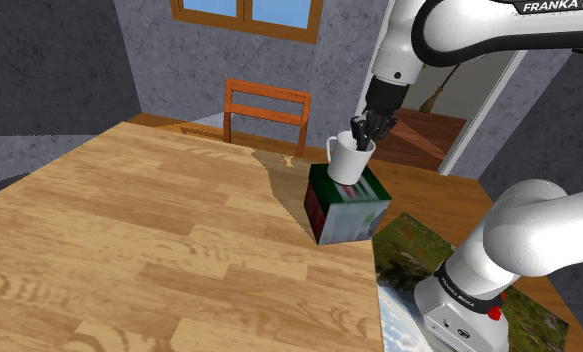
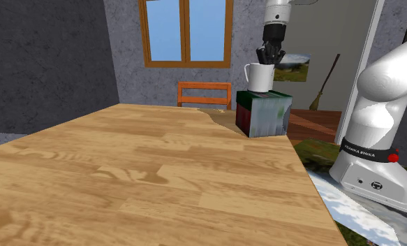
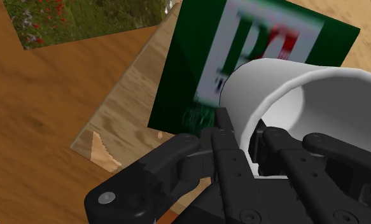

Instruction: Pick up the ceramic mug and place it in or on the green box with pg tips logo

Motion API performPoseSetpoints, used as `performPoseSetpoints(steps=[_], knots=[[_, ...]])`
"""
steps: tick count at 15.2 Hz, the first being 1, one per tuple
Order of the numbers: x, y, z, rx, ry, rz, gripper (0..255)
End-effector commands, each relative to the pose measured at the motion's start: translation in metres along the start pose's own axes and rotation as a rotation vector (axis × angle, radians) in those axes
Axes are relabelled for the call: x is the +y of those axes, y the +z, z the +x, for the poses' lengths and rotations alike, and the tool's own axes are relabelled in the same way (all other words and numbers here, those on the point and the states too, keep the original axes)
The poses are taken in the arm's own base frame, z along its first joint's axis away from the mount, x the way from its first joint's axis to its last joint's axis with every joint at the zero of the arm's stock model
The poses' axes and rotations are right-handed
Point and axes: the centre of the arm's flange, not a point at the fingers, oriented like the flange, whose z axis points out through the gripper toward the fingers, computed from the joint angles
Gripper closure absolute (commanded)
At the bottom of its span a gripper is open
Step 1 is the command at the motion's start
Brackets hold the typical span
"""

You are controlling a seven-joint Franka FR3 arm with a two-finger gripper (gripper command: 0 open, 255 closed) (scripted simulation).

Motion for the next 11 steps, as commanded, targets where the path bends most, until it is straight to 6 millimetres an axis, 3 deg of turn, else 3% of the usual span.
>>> performPoseSetpoints(steps=[1,2,3,8,11], knots=[[0.000,0.000,0.000,0.000,0.000,0.000,255],[0.000,0.000,0.000,0.000,0.000,0.000,255],[0.000,0.000,0.000,0.000,0.000,0.000,0],[0.000,0.000,0.000,0.000,0.000,0.000,0],[0.000,-0.040,0.000,0.000,0.000,0.000,0]])
